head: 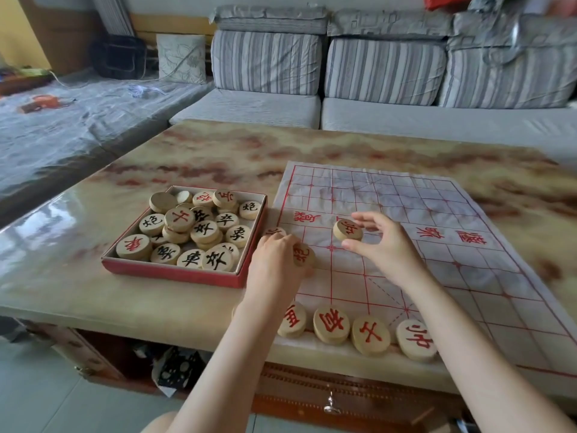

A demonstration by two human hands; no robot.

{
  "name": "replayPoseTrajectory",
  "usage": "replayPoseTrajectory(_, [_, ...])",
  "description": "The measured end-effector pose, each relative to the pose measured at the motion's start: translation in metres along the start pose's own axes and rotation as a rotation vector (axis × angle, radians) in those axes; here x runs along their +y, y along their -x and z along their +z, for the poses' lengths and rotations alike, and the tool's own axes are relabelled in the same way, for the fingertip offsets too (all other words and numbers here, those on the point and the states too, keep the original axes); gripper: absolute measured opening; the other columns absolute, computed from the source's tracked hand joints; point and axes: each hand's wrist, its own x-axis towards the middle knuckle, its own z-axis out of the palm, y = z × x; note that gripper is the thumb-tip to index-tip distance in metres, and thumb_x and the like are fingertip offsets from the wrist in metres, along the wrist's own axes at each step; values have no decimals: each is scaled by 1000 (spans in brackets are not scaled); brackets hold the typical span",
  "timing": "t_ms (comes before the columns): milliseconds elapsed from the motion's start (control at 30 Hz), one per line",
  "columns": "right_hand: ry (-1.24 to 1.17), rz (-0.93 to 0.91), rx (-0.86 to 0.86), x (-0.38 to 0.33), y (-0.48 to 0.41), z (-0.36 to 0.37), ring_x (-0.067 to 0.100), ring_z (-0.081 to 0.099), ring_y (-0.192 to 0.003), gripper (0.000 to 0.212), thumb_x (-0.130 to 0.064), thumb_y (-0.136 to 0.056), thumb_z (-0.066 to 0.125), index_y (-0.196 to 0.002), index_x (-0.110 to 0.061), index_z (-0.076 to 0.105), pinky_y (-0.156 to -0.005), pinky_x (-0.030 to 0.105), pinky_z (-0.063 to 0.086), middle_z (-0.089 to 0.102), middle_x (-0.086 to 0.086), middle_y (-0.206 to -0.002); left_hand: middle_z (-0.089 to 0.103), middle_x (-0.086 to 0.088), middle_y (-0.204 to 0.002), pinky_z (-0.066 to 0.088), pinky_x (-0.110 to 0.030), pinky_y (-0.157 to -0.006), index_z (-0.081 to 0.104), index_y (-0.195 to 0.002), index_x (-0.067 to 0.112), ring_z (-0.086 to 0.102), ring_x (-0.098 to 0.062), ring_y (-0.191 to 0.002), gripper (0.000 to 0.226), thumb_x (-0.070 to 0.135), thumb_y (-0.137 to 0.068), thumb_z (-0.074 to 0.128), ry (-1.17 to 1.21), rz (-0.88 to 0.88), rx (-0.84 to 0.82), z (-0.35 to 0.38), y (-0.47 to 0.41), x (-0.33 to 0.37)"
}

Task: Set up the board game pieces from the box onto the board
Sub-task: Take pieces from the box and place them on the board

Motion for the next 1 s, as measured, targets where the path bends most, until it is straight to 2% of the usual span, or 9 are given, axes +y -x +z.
replayPoseTrajectory(100, [32, 18, -14, 5, 0, 1, 13, 50, -116, 52, -20, -71, 79, -118, -22, 58, -102, 30, 37, 58, 1, -119, 57, -5, -119, 41, -33, -94, 57, -121, 18, 49, -24, -111, 52, 32, -72, 73, -12, -17, -53, 2, 0, -4])
replayPoseTrajectory(267, [82, 31, -35, 6, -2, 11, 20, 47, -119, 52, -22, -68, 79, -117, -24, 59, -104, 39, 37, 60, 2, -115, 59, -2, -119, 40, -31, -97, 58, -121, 18, 50, -21, -111, 57, 34, -69, 76, 53, 8, -17, -6, 1, -5])
replayPoseTrajectory(367, [141, 46, -44, 5, -4, 18, 19, 46, -118, 54, -23, -66, 80, -116, -25, 60, -103, 36, 37, 61, 4, -114, 63, -2, -112, 42, -22, -91, 63, -114, 17, 56, -16, -102, 48, 28, -69, 77, 167, -17, 51, -18, 5, -7])
replayPoseTrajectory(467, [189, 68, -64, 3, -2, 20, 21, 47, -117, 55, -26, -66, 80, -117, -29, 59, -100, 30, 37, 56, 6, -117, 66, -1, -104, 37, -13, -76, 67, -109, 18, 57, -13, -92, 39, 21, -71, 76, 196, -44, 131, -36, 8, -18])
replayPoseTrajectory(567, [217, 48, -63, -1, 0, 15, 22, 41, -122, 53, -27, -70, 78, -119, -28, 58, -102, 34, 33, 55, 2, -121, 67, 0, -105, 41, -20, -81, 66, -110, 20, 59, -14, -95, 37, 21, -74, 73, 172, -94, 212, -55, 8, -36])
replayPoseTrajectory(667, [103, 32, -104, -15, 0, 10, 15, 44, -123, 51, -27, -73, 76, -121, -26, 58, -106, 36, 35, 59, -4, -121, 66, -7, -112, 43, -26, -85, 65, -114, 16, 59, -20, -102, 38, 20, -77, 71, 124, -203, 289, -70, 3, -63])
replayPoseTrajectory(767, [43, -30, -179, -34, -1, 16, 6, 51, -114, 44, -24, -76, 75, -117, -25, 60, -97, 22, 38, 62, -8, -115, 60, -17, -116, 42, -38, -94, 62, -118, 12, 53, -33, -108, 41, 14, -78, 67, 67, -302, 384, -80, -9, -87])
replayPoseTrajectory(867, [12, -72, -256, -52, -6, 34, 2, 54, -105, 40, -20, -77, 74, -115, -23, 61, -80, 5, 34, 64, -9, -112, 54, -18, -124, 34, -39, -98, 57, -123, 14, 43, -35, -113, 42, 15, -82, 62, 29, -355, 419, -82, -23, -100])
replayPoseTrajectory(1000, [-41, -81, -278, -66, -16, 64, 6, 57, -102, 36, -16, -77, 73, -112, -18, 63, -84, 10, 40, 66, -2, -109, 51, -15, -130, 33, -39, -99, 52, -129, 13, 42, -34, -117, 47, 18, -83, 61, 8, -353, 371, -76, -33, -110])
